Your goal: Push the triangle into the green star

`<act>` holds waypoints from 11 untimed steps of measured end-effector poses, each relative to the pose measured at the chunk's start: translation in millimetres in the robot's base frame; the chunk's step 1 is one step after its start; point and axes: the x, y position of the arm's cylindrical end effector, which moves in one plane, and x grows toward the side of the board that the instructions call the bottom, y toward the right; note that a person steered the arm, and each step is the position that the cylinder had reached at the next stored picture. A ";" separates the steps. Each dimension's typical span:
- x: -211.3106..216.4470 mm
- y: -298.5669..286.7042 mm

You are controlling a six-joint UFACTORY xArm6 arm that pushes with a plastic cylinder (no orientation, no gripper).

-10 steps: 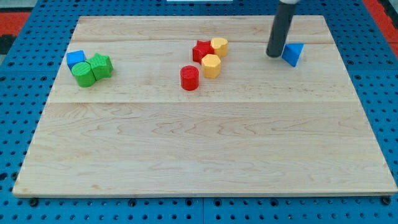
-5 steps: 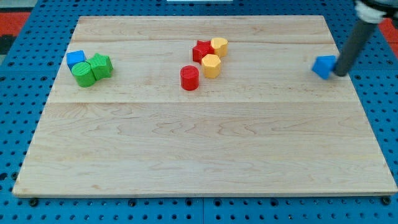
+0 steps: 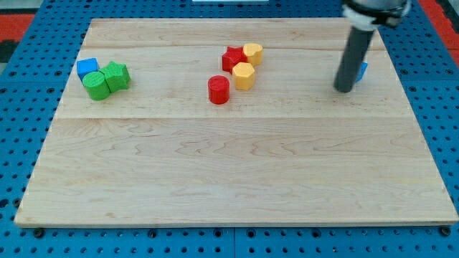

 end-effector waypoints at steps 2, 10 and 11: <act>-63.7 -24.6; -104.2 -127.4; -79.0 -125.2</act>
